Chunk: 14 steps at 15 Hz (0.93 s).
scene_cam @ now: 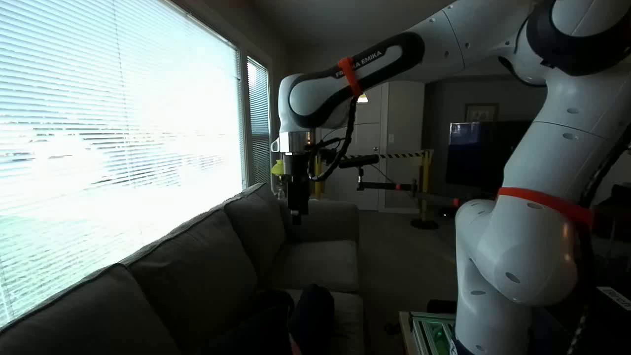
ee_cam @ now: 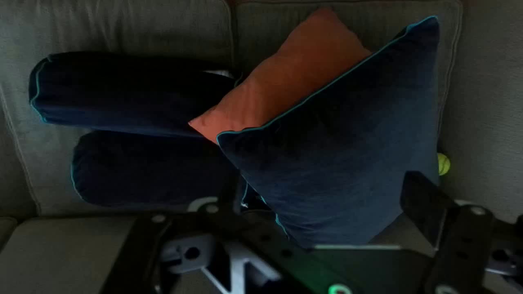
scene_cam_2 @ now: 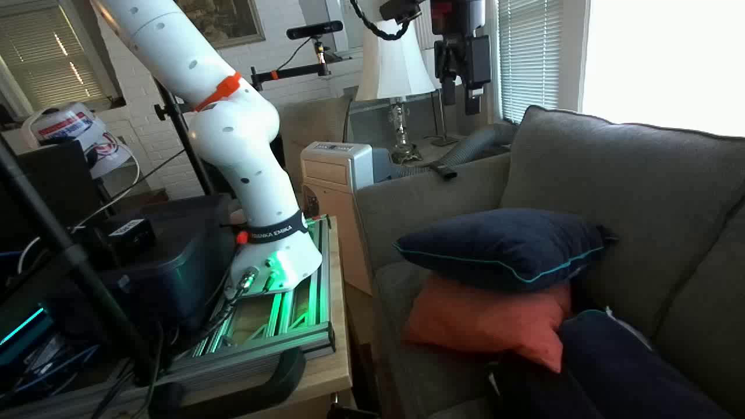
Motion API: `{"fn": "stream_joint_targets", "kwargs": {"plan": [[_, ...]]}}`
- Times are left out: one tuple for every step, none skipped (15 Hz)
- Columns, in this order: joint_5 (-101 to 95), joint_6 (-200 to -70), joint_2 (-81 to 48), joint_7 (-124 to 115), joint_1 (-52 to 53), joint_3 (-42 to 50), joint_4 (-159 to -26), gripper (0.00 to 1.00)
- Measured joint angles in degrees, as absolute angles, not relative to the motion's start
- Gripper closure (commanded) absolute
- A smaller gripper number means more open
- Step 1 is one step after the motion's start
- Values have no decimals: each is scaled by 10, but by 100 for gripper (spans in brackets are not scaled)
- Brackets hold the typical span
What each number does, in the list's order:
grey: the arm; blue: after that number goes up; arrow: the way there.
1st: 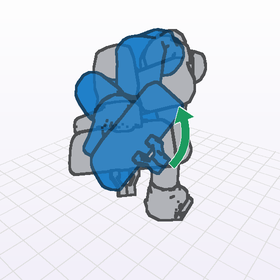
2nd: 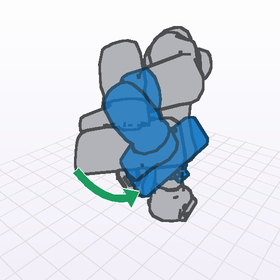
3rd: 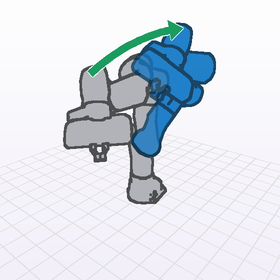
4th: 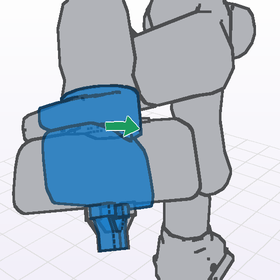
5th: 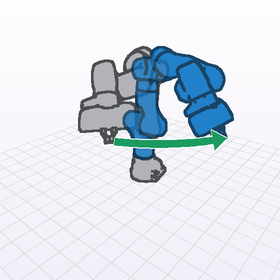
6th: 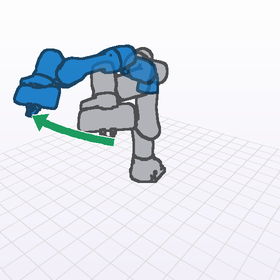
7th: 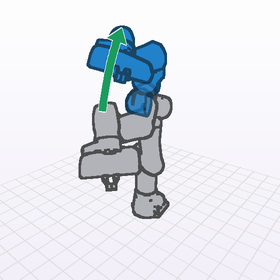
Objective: Put the remote on the pillow
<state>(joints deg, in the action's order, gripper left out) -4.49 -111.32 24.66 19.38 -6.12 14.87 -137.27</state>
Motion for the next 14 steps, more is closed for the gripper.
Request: {"fn": "stream_joint_targets", "kwargs": {"plan": [[-45, -1113, 247, 194, -61, 149, -1373, 0], [-45, -1113, 247, 194, -61, 149, -1373, 0], [-45, -1113, 247, 194, -61, 149, -1373, 0], [-45, -1113, 247, 194, -61, 149, -1373, 0], [-45, -1113, 247, 194, -61, 149, -1373, 0], [-45, -1113, 247, 194, -61, 149, -1373, 0], [-45, -1113, 247, 194, -61, 149, -1373, 0], [-42, -1113, 247, 194, -61, 148, -1373, 0], [-34, -1113, 246, 196, -59, 147, -1373, 0], [-22, -1113, 246, 203, -54, 146, -1373, 0], [-5, -1113, 246, 215, -47, 143, -1375, 0], [13, -1113, 246, 229, -36, 139, -1377, 0], [33, -1113, 246, 247, -24, 135, -1381, 0], [51, -1113, 246, 265, -11, 131, -1385, 0]]}}
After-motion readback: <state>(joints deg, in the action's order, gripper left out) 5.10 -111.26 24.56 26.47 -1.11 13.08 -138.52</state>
